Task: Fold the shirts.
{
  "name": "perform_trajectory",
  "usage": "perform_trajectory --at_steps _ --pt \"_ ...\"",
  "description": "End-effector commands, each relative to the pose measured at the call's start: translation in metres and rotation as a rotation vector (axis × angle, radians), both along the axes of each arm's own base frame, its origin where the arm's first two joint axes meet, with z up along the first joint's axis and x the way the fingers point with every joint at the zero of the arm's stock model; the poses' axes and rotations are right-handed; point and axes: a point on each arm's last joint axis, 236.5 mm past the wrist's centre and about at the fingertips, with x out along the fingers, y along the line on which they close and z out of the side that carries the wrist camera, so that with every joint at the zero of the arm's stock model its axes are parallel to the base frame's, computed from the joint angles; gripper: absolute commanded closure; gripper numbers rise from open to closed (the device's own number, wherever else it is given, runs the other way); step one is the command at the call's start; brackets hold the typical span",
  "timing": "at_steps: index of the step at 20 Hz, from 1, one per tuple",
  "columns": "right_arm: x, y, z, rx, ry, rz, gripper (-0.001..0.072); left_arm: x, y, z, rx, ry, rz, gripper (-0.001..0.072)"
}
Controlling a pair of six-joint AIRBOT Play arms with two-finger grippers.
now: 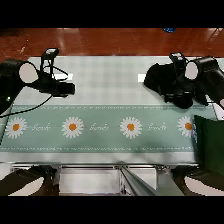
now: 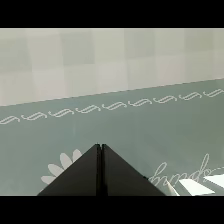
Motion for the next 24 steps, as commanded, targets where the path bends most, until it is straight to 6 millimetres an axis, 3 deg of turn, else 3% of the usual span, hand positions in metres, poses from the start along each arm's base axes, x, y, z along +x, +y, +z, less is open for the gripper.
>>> perform_trajectory --at_steps 1,16,19,21,22,23,24 --pt "0.0 0.0 0.0 0.0 0.001 0.0 0.0684 0.0 0.0 0.0 0.001 0.001 0.001 0.0686" --pt "0.004 0.001 0.001 0.004 -0.017 0.003 0.0684 0.008 -0.002 0.003 -0.01 -0.035 0.003 0.0686" --pt "0.043 0.002 0.014 -0.006 -0.189 0.034 0.0684 0.019 -0.004 0.007 -0.023 -0.082 0.007 0.0686" --pt "0.086 -0.005 0.033 -0.07 -0.379 0.094 0.0682 0.037 -0.007 0.014 -0.036 -0.162 0.012 0.0678" --pt "0.107 -0.012 0.043 -0.115 -0.467 0.127 0.059 0.048 -0.006 0.017 -0.031 -0.206 0.014 0.0637" --pt "0.124 -0.019 0.048 -0.131 -0.536 0.126 0.0367 0.056 -0.004 0.018 -0.02 -0.237 0.013 0.0509" --pt "0.137 -0.029 0.049 -0.126 -0.582 0.102 0.0298 0.064 -0.004 0.017 -0.016 -0.26 0.013 0.0247"
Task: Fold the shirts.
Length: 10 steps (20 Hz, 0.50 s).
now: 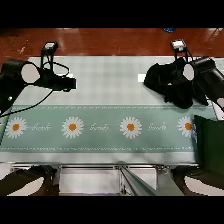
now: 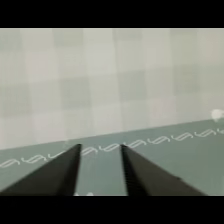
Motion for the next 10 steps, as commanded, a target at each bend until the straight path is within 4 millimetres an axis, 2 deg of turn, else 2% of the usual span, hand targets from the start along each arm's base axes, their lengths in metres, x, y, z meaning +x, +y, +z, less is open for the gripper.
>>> perform_trajectory --at_steps 1,4,5,8,10 --pt "0.06 -0.03 0.021 -0.029 -0.255 -0.006 0.0299 0.031 0.0 0.004 0.002 -0.114 0.009 0.0201" --pt "0.078 -0.104 -0.007 0.057 -0.233 -0.233 0.0303 0.036 0.004 -0.011 0.008 -0.087 0.023 0.0202" --pt "0.081 -0.122 -0.022 0.076 -0.202 -0.272 0.0303 0.036 0.005 -0.015 0.008 -0.077 0.026 0.0202" --pt "0.085 -0.151 -0.071 0.141 -0.085 -0.354 0.0303 0.036 0.005 -0.022 0.012 -0.06 0.027 0.0202" --pt "0.077 -0.162 -0.106 0.168 0.023 -0.405 0.0303 0.034 0.005 -0.023 0.015 -0.051 0.026 0.0202"
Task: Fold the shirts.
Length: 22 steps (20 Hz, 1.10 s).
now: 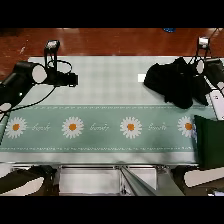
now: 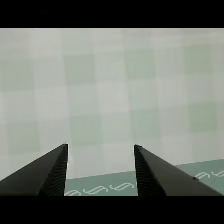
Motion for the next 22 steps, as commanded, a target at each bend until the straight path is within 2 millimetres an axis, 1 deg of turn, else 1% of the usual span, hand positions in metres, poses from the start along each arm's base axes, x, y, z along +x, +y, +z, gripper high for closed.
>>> perform_trajectory --at_steps 1,2,3,4,5,6,7,8,10,11,13,14,16,17,18,19,20,21,22 --pt "-0.013 -0.024 -0.059 0.093 0.156 -0.078 0.0303 -0.002 0.001 -0.006 0.006 0.02 0.001 0.0202" --pt "-0.021 -0.023 -0.072 0.094 0.206 -0.071 0.0303 -0.007 -0.002 -0.007 -0.011 0.045 0.003 0.0202" --pt "-0.03 -0.021 -0.083 0.092 0.259 -0.06 0.0304 -0.017 -0.004 -0.011 -0.02 0.094 0.003 0.0202" --pt "-0.038 -0.017 -0.09 0.1 0.303 -0.042 0.0318 -0.026 -0.005 -0.014 -0.024 0.14 0.002 0.0202" --pt "-0.044 -0.011 -0.092 0.109 0.337 -0.016 0.0448 -0.035 -0.003 -0.018 -0.014 0.178 -0.001 0.0202" --pt "-0.047 -0.004 -0.091 0.126 0.355 0.008 0.0621 -0.044 -0.001 -0.02 -0.004 0.215 -0.002 0.0202" --pt "-0.05 0.005 -0.088 0.148 0.365 0.039 0.0684 -0.053 0.002 -0.021 0.008 0.25 -0.007 0.0202" --pt "-0.05 0.014 -0.08 0.174 0.362 0.07 0.0684 -0.063 0.005 -0.02 0.02 0.283 -0.017 0.0202" --pt "-0.044 0.033 -0.048 0.229 0.295 0.121 0.0684 -0.082 0.01 -0.012 0.043 0.323 -0.046 0.0202" --pt "-0.038 0.041 -0.022 0.248 0.235 0.143 0.0684 -0.09 0.012 -0.006 0.047 0.326 -0.054 0.0202" --pt "-0.026 0.051 0.039 0.251 0.085 0.184 0.0684 -0.111 0.016 0.002 0.038 0.315 -0.059 0.0202" --pt "-0.023 0.054 0.074 0.247 0.003 0.198 0.0684 -0.126 0.014 0.004 0.014 0.309 -0.064 0.0202" --pt "-0.026 0.065 0.149 0.245 -0.169 0.229 0.0684 -0.152 0.006 0.005 -0.058 0.275 -0.069 0.0202" --pt "-0.034 0.073 0.187 0.244 -0.251 0.255 0.0684 -0.162 0.0 0.006 -0.106 0.247 -0.07 0.0202" --pt "-0.043 0.082 0.222 0.247 -0.324 0.288 0.0684 -0.172 -0.011 0.011 -0.186 0.223 -0.064 0.0202" --pt "-0.056 0.094 0.257 0.246 -0.399 0.335 0.0684 -0.182 -0.028 0.021 -0.284 0.193 -0.08 0.0202" --pt "-0.069 0.105 0.288 0.239 -0.469 0.379 0.0685 -0.191 -0.04 0.032 -0.353 0.15 -0.113 0.0202" --pt "-0.084 0.115 0.319 0.233 -0.542 0.417 0.0685 -0.196 -0.043 0.04 -0.37 0.106 -0.133 0.0202" --pt "-0.099 0.123 0.345 0.225 -0.604 0.448 0.0685 -0.201 -0.041 0.046 -0.37 0.067 -0.142 0.0202"
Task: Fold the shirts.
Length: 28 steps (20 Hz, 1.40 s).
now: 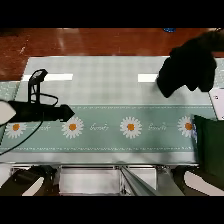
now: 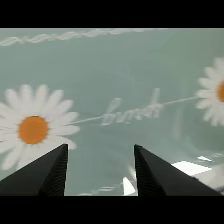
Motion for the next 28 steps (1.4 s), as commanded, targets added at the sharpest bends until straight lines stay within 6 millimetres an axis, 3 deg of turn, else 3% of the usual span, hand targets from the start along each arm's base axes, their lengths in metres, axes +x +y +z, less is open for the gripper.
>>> perform_trajectory --at_steps 1,3,4,6,9,11,16,20,22,24,26,28 --pt "-0.056 0.039 0.111 0.012 -0.277 0.114 0.0685 -0.022 -0.014 0.024 -0.123 -0.121 -0.019 0.0202" --pt "-0.087 0.061 0.139 -0.012 -0.339 0.192 0.0685 -0.021 -0.01 0.031 -0.113 -0.166 -0.019 0.0202" --pt "-0.102 0.078 0.143 -0.029 -0.342 0.248 0.0685 -0.016 -0.01 0.035 -0.122 -0.192 -0.007 0.0202" --pt "-0.133 0.125 0.131 -0.039 -0.282 0.405 0.0685 0.001 -0.008 0.046 -0.133 -0.265 0.031 0.0202" --pt "-0.168 0.201 0.099 0.029 -0.167 0.626 0.0685 0.029 0.002 0.069 -0.17 -0.39 0.129 0.0202" --pt "-0.181 0.247 0.059 0.09 -0.074 0.718 0.0685 0.038 0.004 0.079 -0.197 -0.429 0.169 0.0202" --pt "-0.193 0.331 -0.101 0.142 0.268 0.754 0.0684 0.037 0.011 0.073 -0.144 -0.426 0.157 0.0202" --pt "-0.201 0.389 -0.187 0.186 0.458 0.762 0.0684 0.031 0.017 0.061 -0.088 -0.391 0.138 0.0201" --pt "-0.204 0.4 -0.218 0.214 0.544 0.743 0.0663 0.028 0.016 0.057 -0.083 -0.371 0.132 0.0202" --pt "-0.2 0.399 -0.224 0.236 0.57 0.727 0.0305 0.025 0.015 0.052 -0.086 -0.353 0.129 0.0202" --pt "-0.174 0.375 -0.203 0.219 0.534 0.709 0.0302 0.019 0.009 0.035 -0.11 -0.302 0.129 0.0201" --pt "-0.13 0.321 -0.164 0.204 0.459 0.629 0.0302 0.004 0.002 0.009 -0.14 -0.204 0.126 0.0201"
